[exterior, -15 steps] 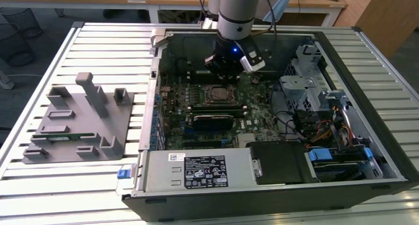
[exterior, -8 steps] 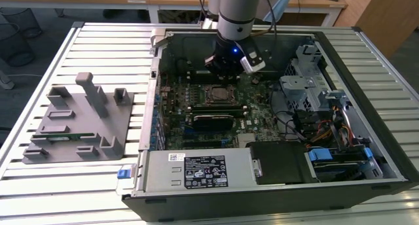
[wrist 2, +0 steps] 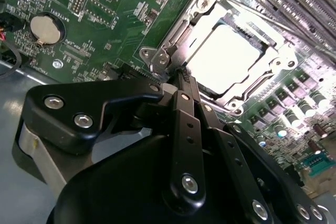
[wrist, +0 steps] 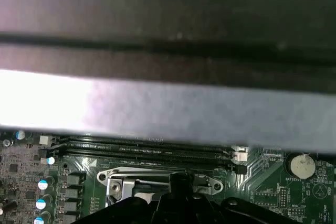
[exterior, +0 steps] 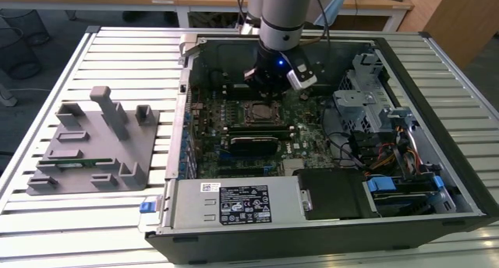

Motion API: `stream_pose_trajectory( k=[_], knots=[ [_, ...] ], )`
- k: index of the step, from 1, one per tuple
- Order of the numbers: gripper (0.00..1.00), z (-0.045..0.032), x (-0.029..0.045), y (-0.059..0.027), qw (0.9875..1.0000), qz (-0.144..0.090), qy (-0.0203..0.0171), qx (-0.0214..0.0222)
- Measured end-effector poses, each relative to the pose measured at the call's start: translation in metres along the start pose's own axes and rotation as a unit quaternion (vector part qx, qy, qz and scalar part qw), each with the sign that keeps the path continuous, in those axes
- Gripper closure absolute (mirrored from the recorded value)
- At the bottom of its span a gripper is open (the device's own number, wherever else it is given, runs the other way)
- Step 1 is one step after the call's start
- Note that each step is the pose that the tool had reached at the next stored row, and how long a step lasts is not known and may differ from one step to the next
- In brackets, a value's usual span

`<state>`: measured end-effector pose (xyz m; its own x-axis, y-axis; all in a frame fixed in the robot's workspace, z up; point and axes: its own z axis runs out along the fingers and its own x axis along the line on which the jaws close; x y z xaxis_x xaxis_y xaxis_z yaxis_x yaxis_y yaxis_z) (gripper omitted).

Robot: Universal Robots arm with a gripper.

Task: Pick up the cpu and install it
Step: 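Install the second cpu locking lever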

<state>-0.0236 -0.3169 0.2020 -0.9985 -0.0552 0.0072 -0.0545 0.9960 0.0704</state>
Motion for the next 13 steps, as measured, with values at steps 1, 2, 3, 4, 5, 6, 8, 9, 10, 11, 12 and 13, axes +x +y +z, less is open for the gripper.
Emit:
stream_pose_trajectory(
  k=[1,2,3,4,5,6,8,9,10,11,12,13],
  knots=[
    [0.89,0.0,0.0001,-0.0009,1.0,0.0,0.0,0.0],
    [0.89,-0.0001,0.0001,-0.0019,1.0,0.0,0.0,0.0],
    [0.89,-0.0001,0.0002,-0.0029,1.0,0.0,0.0,0.0],
    [0.89,-0.0001,0.0002,-0.0039,1.0,0.0,0.0,0.0],
    [0.89,-0.0001,0.0003,-0.0051,1.0,0.0,0.0,0.0],
    [0.89,-0.0001,0.0003,-0.0061,1.0,0.0,0.0,0.0],
    [0.89,-0.0002,0.0004,-0.0074,1.0,0.0,0.0,0.0],
    [0.89,-0.0003,0.0005,-0.0077,1.0,0.0,0.0,0.0],
    [0.89,-0.001,0.0005,-0.0077,1.0,0.0,0.0,0.0001],
    [0.89,-0.0021,0.0005,-0.0077,1.0,0.0,0.0,0.0001],
    [0.89,-0.0034,0.0005,-0.0076,1.0,0.0,0.0001,-0.0001],
    [0.89,-0.0055,0.0005,-0.0075,1.0,0.0,0.0003,0.0]
  ],
)
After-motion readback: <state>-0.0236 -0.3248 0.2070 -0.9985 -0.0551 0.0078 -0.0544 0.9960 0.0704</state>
